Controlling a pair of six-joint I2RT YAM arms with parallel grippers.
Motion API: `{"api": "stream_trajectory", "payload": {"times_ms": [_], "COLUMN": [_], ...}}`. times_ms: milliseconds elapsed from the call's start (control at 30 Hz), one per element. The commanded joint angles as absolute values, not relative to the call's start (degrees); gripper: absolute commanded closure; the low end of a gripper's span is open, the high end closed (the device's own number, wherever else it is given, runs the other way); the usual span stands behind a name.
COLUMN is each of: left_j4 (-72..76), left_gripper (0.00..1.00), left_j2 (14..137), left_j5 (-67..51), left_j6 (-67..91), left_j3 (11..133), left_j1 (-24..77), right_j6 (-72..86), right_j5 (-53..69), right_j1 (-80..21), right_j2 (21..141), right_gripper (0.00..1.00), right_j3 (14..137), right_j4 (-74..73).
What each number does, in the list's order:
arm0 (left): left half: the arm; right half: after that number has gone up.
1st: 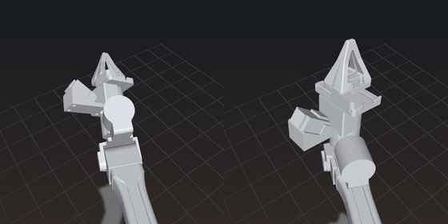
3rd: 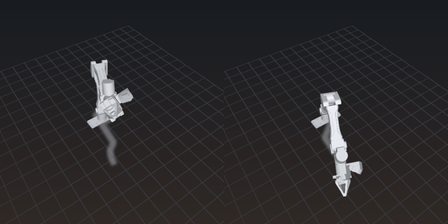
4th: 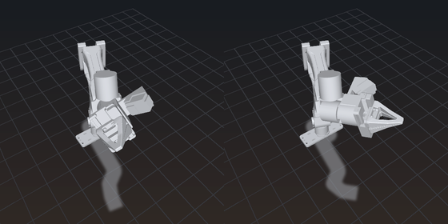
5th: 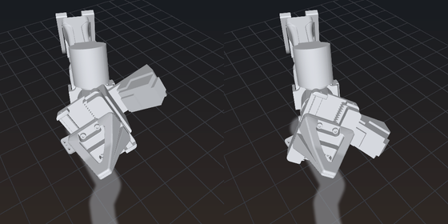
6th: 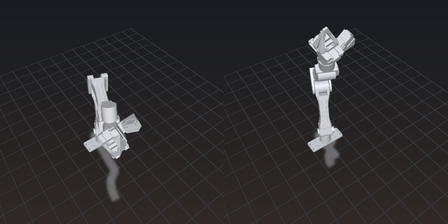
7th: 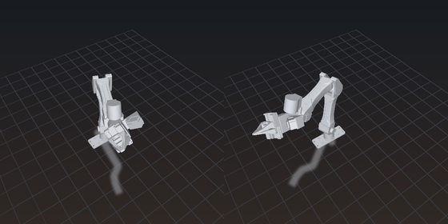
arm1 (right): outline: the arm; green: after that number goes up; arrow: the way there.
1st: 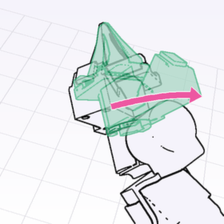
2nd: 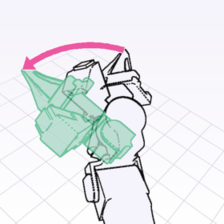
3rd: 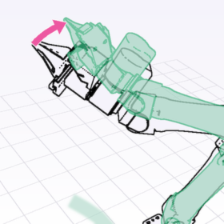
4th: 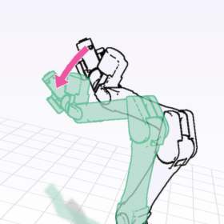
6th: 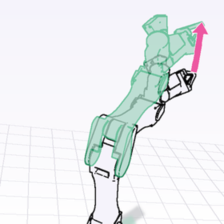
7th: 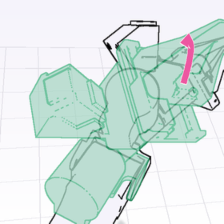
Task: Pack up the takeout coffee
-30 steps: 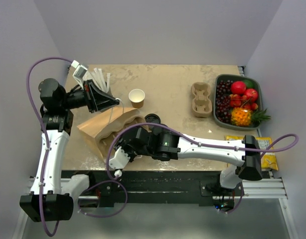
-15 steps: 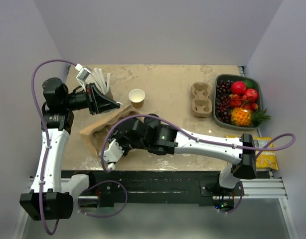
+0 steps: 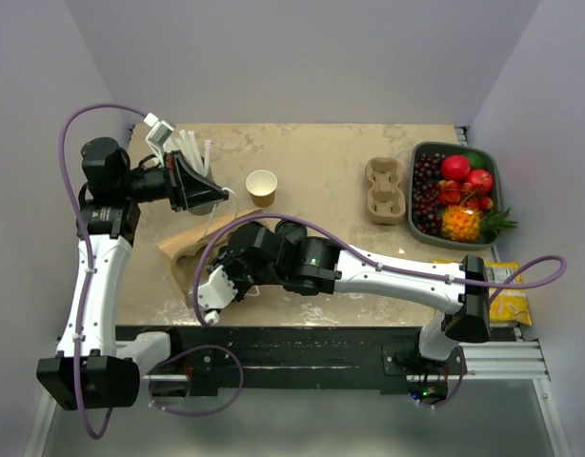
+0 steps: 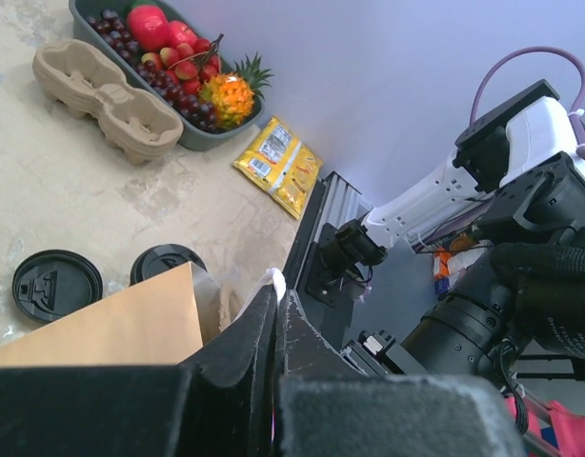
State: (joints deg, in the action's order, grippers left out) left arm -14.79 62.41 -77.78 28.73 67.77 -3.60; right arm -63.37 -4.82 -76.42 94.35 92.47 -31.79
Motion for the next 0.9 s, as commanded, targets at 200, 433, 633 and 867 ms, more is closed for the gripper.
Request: {"api": "stream_trajectory", "payload": {"times_ms": [200,433,633,867], "left_j4": [-12.4,-11.87,-11.51,-11.42], "left_gripper": [1.0,1.0,1.0,1.0], "left_j2": [63.28,62.93,63.1,64.07], "left_j5": [-78.05,-78.04,-78.84,-80.51], "left_j6": [30.67,31.29,31.46,31.55], "left_j3": [68.47,67.94,68.12,69.78], "left_j1": [-3.43,-3.34,-3.43,-3.43], "right_j6": [-63.73,-59.42,-59.77,-58.71], "right_j5": [-0.71,2.11,0.17,0.09], "right_j1": [-76.38,-76.11,-75.85,-74.53], "right_j2": [93.87,95.53,95.71,94.57], "right_gripper": [1.0,1.0,1.0,1.0], "right_j3": [97.03,98.79,98.18,95.72], "right_j4": [-32.26,-34.1,-33.31,-33.05]}}
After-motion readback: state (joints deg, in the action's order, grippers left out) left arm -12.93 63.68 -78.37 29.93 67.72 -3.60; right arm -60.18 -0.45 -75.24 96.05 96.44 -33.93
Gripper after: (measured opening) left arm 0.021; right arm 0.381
